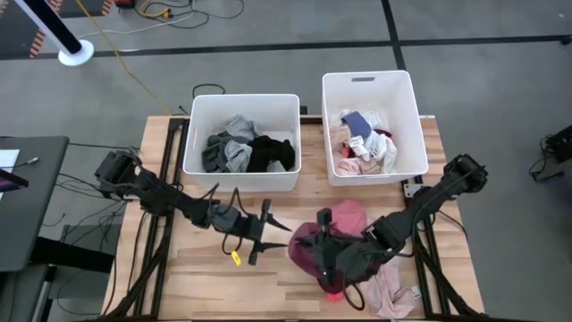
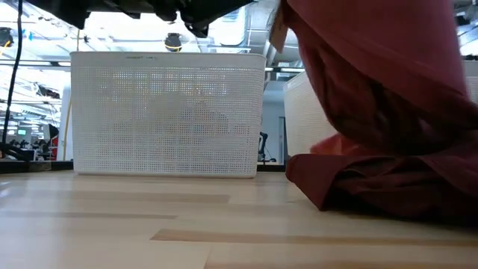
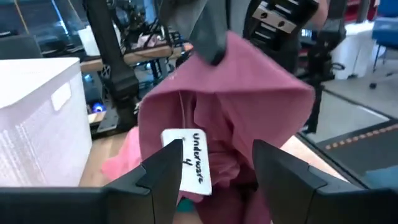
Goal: Sort clothes
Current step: Put the red underwear into the right white laundry organizer
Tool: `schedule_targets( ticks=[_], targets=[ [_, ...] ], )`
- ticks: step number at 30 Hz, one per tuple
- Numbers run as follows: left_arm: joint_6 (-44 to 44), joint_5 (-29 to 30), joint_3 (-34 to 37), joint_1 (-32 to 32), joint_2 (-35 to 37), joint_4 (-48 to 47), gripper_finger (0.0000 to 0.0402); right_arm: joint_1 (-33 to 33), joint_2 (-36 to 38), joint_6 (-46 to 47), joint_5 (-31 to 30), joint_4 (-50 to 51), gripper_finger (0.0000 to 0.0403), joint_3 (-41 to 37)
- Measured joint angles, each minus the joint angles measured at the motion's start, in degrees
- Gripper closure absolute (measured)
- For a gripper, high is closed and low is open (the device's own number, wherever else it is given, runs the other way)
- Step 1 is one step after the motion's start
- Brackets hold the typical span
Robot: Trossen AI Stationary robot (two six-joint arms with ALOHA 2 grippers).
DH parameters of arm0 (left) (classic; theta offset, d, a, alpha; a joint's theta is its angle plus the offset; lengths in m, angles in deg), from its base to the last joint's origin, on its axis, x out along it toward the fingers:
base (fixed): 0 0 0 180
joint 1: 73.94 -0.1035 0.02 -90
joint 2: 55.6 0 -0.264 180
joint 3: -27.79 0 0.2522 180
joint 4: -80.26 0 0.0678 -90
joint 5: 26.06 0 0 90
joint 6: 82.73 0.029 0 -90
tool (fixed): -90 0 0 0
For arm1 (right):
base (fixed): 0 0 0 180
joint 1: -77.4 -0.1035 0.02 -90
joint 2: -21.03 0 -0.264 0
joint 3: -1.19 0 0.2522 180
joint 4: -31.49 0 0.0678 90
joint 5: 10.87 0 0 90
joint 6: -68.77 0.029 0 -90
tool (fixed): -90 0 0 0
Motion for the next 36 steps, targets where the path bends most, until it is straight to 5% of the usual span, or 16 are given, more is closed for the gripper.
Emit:
schedule_targets(
  ticks=[16,26,31,36],
  targets=[
    [-0.57,-6.74,-0.19,-0.98,0.0,10.35,0.0173,1.1,-0.06,-18.76,0.01,-0.93,0.0398,14.77],
    [0.87,-11.69,-5.58,-1.07,-0.02,4.53,0.0118,3.06,-0.04,-22.7,0.09,-2.57,0.0398,17.57],
    [1.66,-11.66,-8.06,-1.58,-0.04,0.28,0.0168,3.74,-0.04,-22.72,0.18,-2.95,0.0398,17.61],
    [4.92,-11.64,-8.74,-1.75,-0.04,-0.58,0.0283,3.15,-0.04,-22.74,0.2,-3.08,0.0398,17.61]
  ],
)
